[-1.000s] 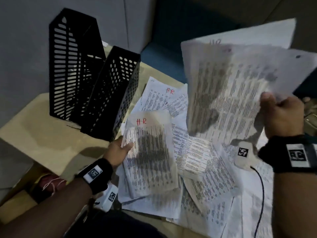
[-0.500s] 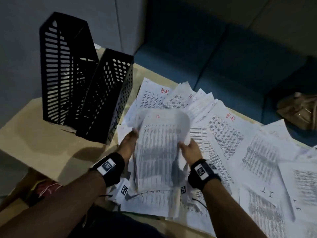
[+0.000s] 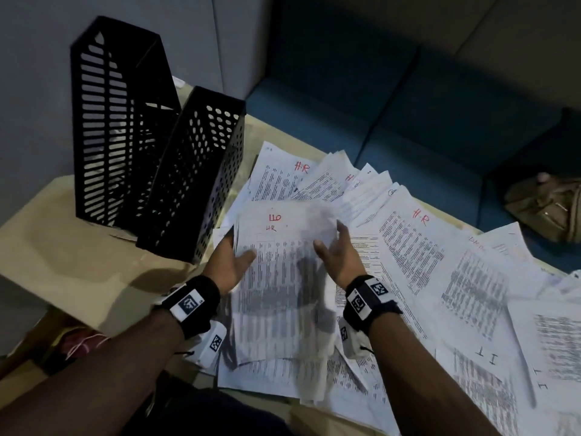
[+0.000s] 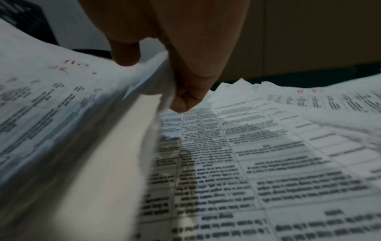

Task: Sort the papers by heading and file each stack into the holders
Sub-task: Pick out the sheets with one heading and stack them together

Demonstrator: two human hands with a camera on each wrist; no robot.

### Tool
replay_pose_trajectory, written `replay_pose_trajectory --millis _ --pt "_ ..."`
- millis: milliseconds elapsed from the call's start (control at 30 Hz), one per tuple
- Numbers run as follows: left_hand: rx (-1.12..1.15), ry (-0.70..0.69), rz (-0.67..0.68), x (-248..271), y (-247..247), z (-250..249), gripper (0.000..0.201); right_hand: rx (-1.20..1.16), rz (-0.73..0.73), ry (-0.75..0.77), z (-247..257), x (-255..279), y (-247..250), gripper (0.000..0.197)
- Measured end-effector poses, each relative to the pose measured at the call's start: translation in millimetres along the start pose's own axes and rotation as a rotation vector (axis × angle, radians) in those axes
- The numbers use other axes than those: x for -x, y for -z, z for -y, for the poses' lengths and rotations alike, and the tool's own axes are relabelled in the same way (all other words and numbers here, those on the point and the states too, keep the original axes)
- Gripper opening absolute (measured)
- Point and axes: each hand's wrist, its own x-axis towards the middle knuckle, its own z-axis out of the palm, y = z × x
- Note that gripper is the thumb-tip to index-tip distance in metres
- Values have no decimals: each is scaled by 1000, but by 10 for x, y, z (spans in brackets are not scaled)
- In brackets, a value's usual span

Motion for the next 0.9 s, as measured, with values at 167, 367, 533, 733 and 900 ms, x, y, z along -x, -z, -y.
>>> replay_pose_trajectory --millis 167,367,533,733,900 --pt "-61 -12 16 17 -35 -40 43 -154 -82 38 42 -18 -82 90" --pt "-79 -288 64 -5 59 -60 89 16 -84 126 -20 -17 -124 52" --pt "-179 -252 150 -38 37 -60 54 78 -62 205 -141 -5 -118 68" --pt "-186 -223 123 121 53 242 58 229 4 261 -198 63 -208 53" --pt "-101 -69 26 271 12 401 89 333 47 275 -172 26 -201 45"
